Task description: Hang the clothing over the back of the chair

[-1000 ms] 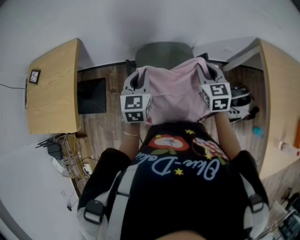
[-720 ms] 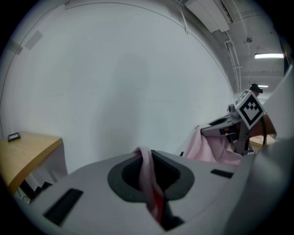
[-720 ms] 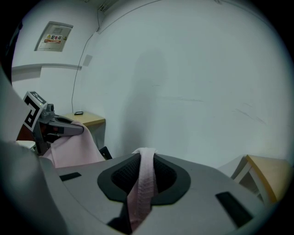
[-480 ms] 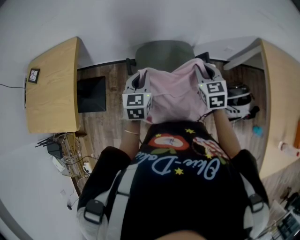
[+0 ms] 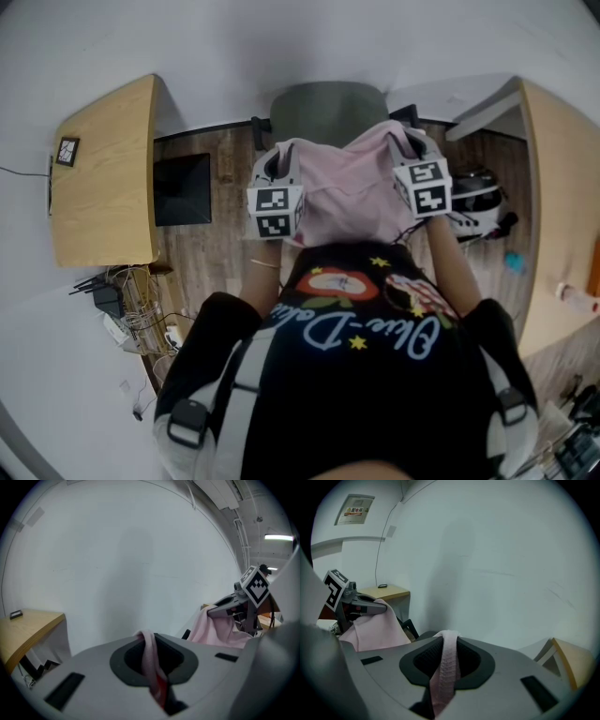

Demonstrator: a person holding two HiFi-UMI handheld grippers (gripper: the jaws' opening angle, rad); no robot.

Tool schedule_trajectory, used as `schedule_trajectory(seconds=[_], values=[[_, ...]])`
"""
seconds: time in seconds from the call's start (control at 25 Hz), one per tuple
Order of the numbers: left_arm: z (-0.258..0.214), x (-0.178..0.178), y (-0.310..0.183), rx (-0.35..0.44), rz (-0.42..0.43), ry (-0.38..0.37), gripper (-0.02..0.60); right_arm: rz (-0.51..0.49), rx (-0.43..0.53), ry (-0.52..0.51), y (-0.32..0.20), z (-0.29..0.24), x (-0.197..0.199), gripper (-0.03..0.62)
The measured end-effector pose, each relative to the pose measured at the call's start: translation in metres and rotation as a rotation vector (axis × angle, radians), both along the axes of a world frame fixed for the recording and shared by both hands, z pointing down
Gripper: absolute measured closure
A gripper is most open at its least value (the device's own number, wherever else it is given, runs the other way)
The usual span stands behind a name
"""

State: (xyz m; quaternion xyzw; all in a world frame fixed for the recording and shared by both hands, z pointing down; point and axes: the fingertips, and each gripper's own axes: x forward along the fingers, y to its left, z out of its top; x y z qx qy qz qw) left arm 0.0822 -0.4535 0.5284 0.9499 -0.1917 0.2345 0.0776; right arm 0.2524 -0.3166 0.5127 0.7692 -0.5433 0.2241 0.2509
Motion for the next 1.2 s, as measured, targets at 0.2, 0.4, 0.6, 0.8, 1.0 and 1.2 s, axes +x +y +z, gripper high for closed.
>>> schedule_trajectory(seconds=[0.2, 0.4, 0.6, 0.8, 1.0, 1.2], values=[[0.002, -0.002, 0.001, -0.003, 0.007, -0.009, 0.566, -0.006, -0.034, 0.004, 0.003, 0.002, -0.002, 0.546], [0.005, -0.004, 0.009, -0.012, 0.035, -0.04, 0.566, -0.005, -0.036, 0.007, 0.009, 0.003, -0.006, 0.539], [0.001, -0.008, 0.009, 0.01, 0.026, -0.051, 0.566, -0.005, -0.038, 0.007, 0.011, 0.0, -0.01, 0.523], [0.002, -0.016, 0.012, -0.01, 0.017, -0.06, 0.566, -0.002, -0.035, 0.006, 0.015, 0.0, -0.014, 0.511], [0.005, -0.019, 0.016, -0.014, 0.014, -0.082, 0.549, 0.006, -0.036, 0.002, 0.02, 0.001, -0.015, 0.505], [0.007, -0.024, 0.02, -0.024, 0.013, -0.094, 0.526, 0.008, -0.034, -0.003, 0.023, 0.001, -0.019, 0.502]])
